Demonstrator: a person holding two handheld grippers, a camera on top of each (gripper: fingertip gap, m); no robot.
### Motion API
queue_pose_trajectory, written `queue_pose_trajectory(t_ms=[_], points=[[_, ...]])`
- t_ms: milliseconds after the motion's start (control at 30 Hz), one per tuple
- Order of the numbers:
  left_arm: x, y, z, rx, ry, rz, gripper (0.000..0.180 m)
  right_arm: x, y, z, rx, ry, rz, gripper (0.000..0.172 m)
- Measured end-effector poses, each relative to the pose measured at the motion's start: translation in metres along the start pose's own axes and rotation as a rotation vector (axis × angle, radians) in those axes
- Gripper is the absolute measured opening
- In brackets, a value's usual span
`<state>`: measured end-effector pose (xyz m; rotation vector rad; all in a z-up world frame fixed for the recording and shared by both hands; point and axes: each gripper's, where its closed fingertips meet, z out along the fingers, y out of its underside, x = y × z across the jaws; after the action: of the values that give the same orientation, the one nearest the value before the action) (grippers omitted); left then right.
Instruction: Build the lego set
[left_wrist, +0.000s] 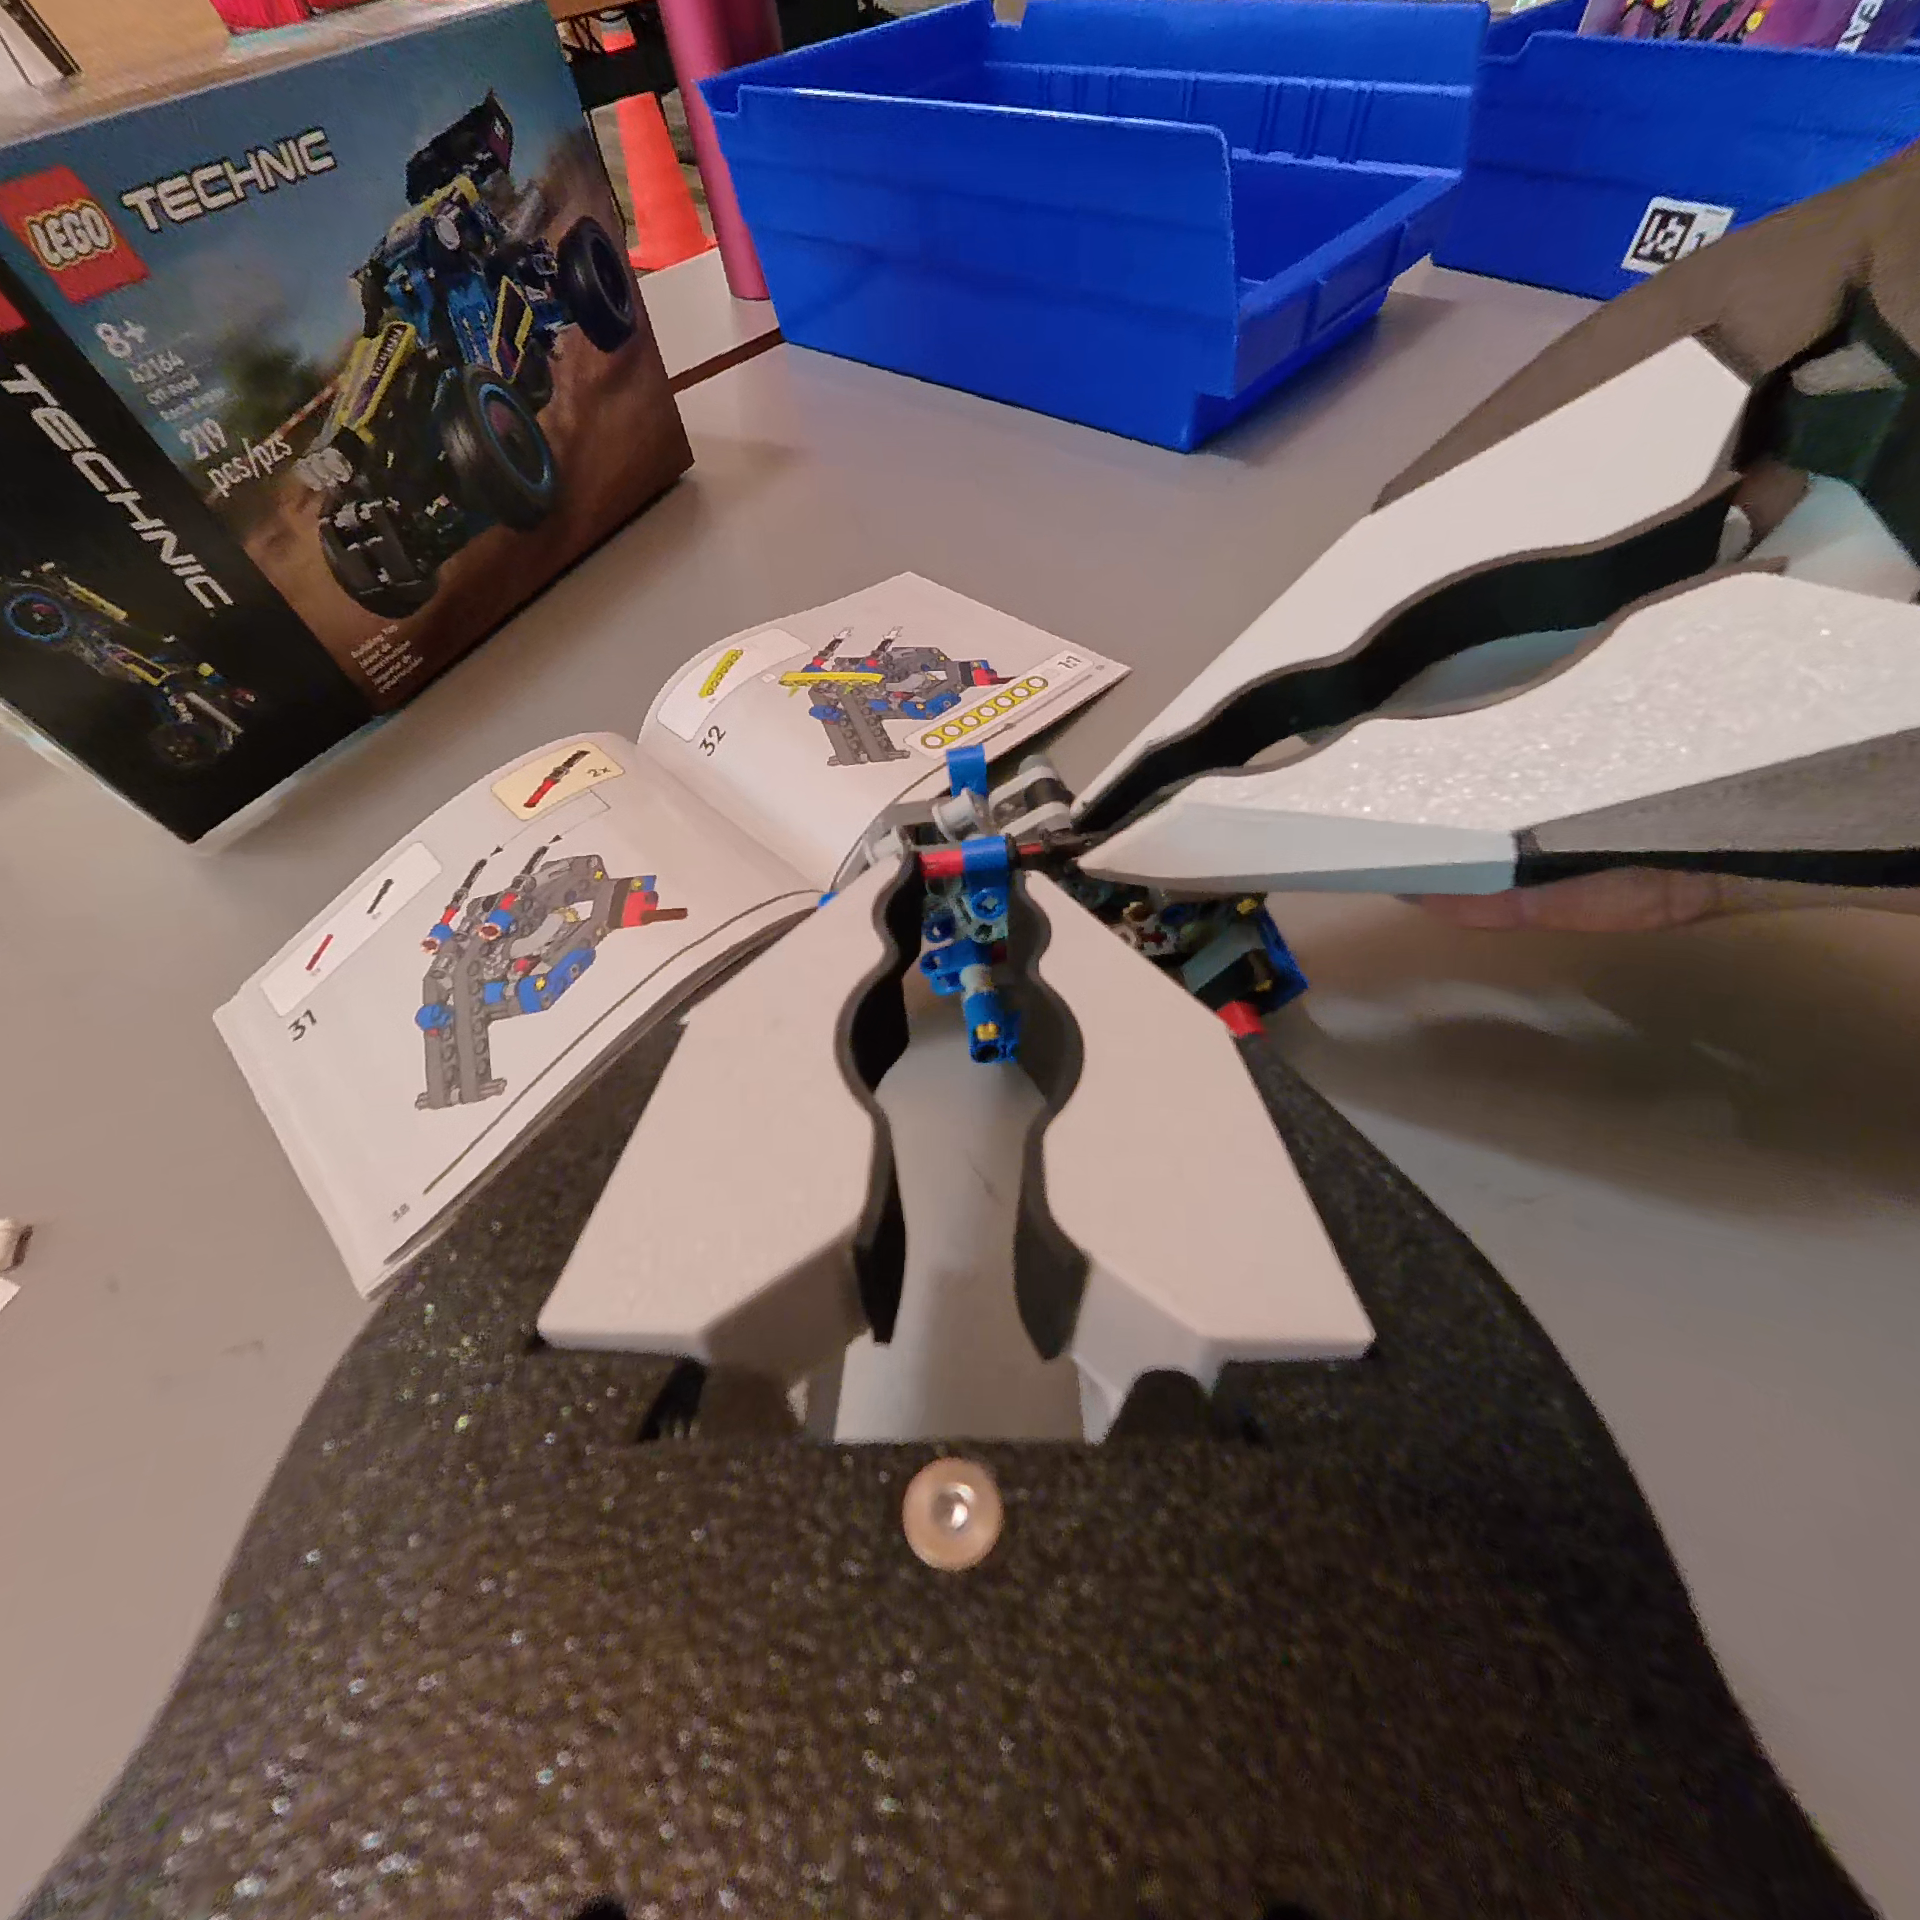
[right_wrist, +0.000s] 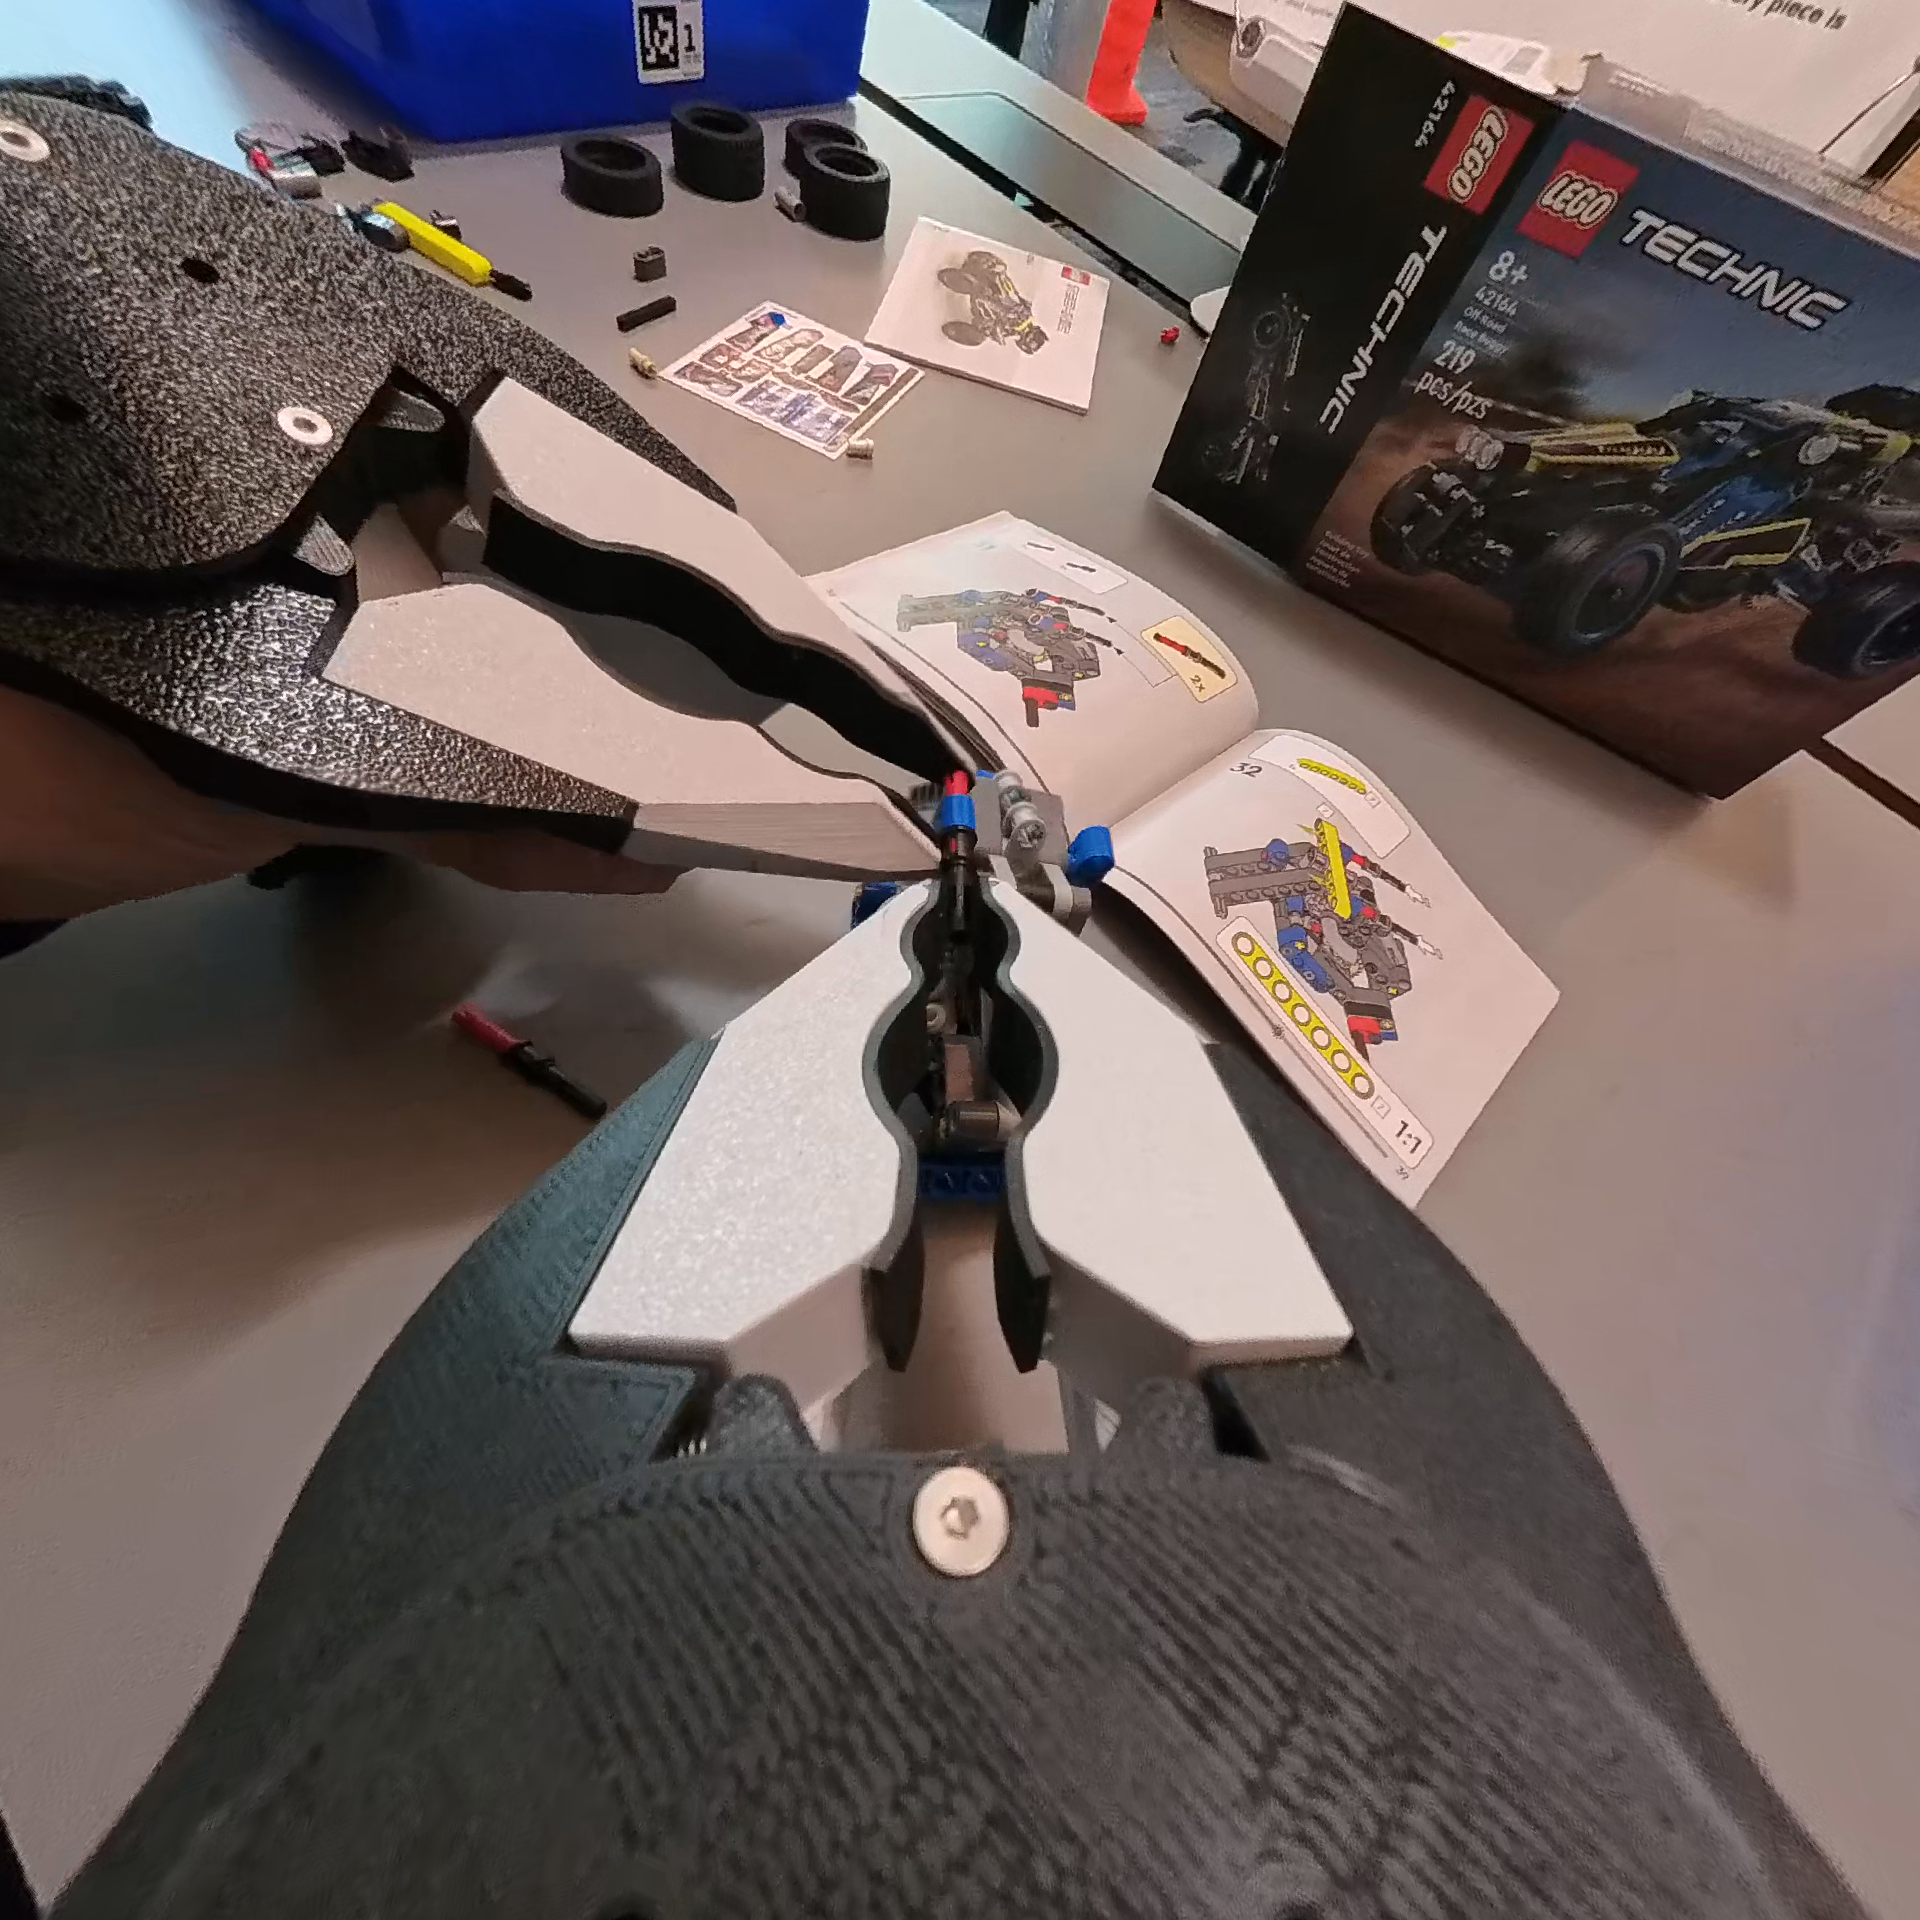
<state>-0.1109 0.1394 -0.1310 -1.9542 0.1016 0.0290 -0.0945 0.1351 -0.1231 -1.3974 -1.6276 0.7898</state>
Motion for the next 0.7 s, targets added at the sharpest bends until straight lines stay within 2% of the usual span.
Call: queue_pose_trajectory(t_ms=[267,333,467,700], points=[[-0.0008,-0.0023,-0.0002,0.016,0.014,-0.003,0.011,0.0007,0.0006,0.0001,-0.007,-0.005,0.048,0.001],[-0.0027,-0.0037,-0.0013,0.027,0.017,-0.010,0.003,-0.0014,0.0027,-0.0005,-0.024,-0.020,0.052,0.002],[-0.0024,-0.0033,-0.0005,0.024,0.072,-0.089,0.004,-0.0007,-0.0020,-0.0010,-0.005,-0.003,0.060,0.001],[0.0017,-0.0039,-0.0041,0.036,0.032,-0.007,0.011,0.0002,0.0041,0.0017,-0.012,-0.003,0.057,0.001]])
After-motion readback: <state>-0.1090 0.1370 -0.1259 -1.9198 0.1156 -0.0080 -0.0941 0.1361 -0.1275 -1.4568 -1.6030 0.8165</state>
